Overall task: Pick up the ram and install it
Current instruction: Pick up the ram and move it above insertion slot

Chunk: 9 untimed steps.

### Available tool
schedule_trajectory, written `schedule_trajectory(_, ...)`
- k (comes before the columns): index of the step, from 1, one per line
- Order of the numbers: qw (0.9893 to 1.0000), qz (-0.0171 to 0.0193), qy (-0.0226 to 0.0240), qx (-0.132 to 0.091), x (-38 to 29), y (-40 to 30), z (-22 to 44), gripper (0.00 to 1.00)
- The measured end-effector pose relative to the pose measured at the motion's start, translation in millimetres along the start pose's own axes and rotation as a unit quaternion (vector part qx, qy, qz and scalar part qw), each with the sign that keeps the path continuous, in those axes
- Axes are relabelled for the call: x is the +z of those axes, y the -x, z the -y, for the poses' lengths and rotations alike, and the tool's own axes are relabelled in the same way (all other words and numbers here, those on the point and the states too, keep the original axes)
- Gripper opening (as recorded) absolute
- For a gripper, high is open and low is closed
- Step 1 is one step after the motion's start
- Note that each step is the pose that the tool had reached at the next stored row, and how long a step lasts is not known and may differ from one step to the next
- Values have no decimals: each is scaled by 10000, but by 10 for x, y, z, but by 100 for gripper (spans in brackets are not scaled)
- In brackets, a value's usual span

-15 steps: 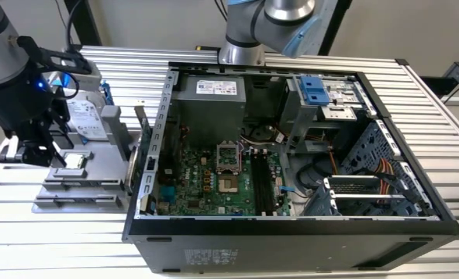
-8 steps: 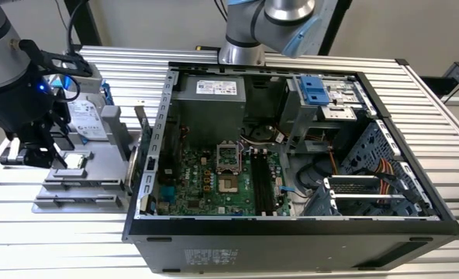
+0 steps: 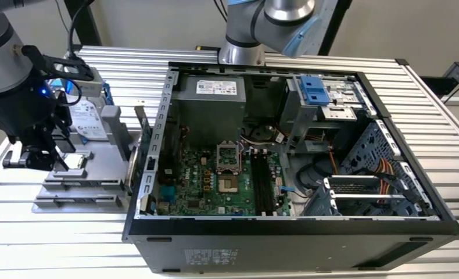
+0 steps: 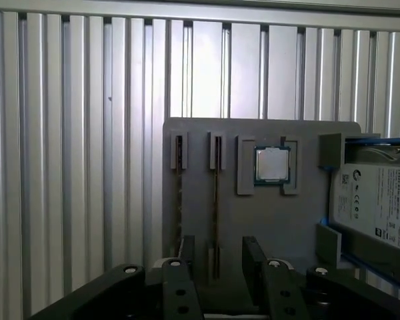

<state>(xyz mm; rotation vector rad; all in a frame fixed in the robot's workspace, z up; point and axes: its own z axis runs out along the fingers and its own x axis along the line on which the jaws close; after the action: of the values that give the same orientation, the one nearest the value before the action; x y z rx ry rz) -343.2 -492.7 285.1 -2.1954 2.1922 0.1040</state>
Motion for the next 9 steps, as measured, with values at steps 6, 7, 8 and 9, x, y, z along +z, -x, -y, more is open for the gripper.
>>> schedule_trajectory(6,10000,0,1,-1,49,-24,1,100)
schedule_trajectory(7,10000,0,0,-1,57,-30,1,100)
schedule_trajectory(8,10000,0,0,-1,65,-35,1,100)
schedule_trajectory(9,10000,0,0,-1,73,-38,1,100)
